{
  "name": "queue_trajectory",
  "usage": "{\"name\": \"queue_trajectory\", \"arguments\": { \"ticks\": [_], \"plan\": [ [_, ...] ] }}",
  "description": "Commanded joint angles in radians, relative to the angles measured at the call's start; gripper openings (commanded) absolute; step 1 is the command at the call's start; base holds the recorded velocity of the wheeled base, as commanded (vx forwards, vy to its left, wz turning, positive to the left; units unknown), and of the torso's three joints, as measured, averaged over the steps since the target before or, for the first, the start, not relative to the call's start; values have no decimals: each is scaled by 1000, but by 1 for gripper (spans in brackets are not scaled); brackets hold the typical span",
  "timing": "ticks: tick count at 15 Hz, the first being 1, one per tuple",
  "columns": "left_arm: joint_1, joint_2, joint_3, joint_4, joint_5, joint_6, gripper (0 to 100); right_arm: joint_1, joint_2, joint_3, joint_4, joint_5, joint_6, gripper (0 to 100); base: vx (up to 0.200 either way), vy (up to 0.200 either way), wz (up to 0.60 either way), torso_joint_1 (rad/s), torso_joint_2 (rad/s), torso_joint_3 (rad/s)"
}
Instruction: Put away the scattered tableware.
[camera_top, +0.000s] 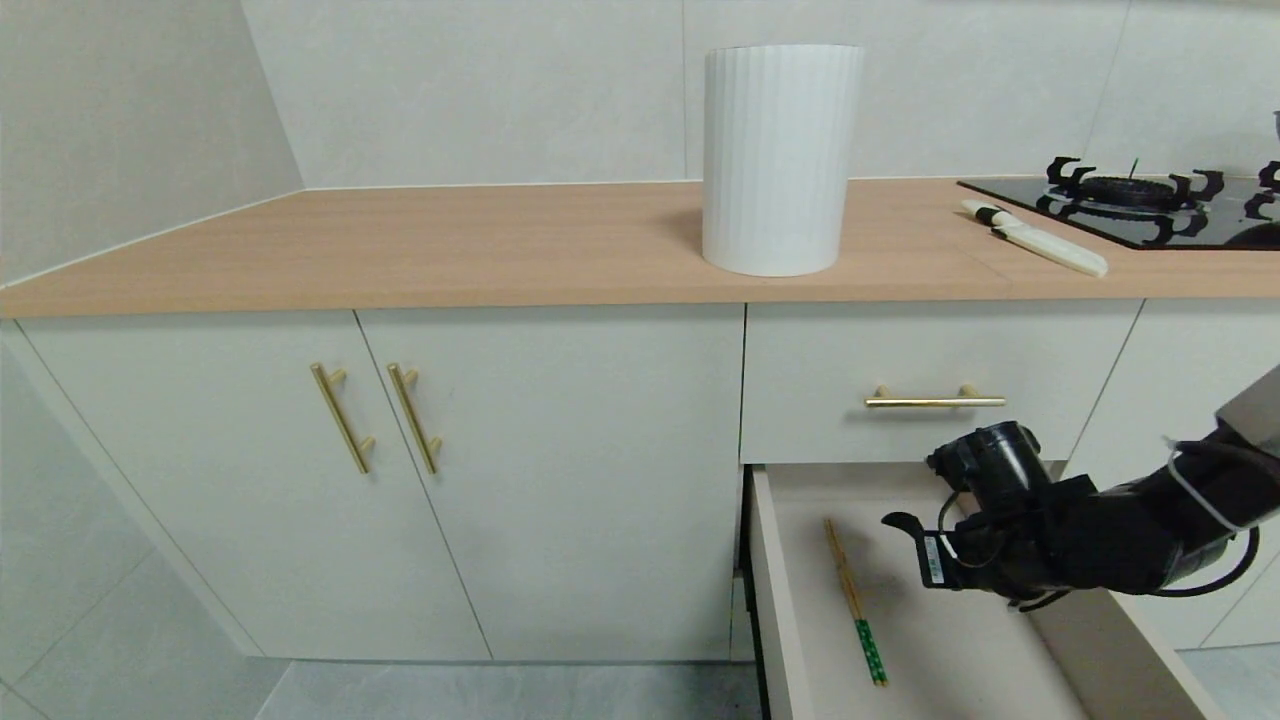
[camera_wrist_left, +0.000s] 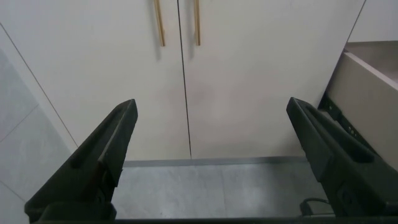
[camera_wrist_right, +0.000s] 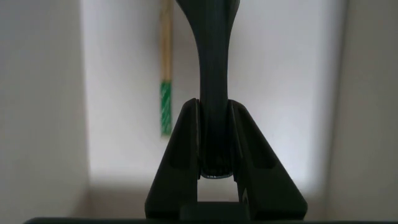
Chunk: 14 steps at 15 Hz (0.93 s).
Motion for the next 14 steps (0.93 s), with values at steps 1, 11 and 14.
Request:
{"name": "queue_trajectory", "arguments": {
  "ticks": [1, 11, 14],
  "plan": [
    [0, 0, 0, 0, 0, 0, 100, 0, 156, 6, -70, -26, 3, 0, 0, 0, 0, 0, 0, 0],
    [0, 0, 0, 0, 0, 0, 100, 0, 305, -3, -174, -29, -4, 0, 0, 0, 0, 0, 0, 0],
    [0, 0, 0, 0, 0, 0, 100, -1, 308, -4, -174, -29, -4, 0, 0, 0, 0, 0, 0, 0]
  ]
}}
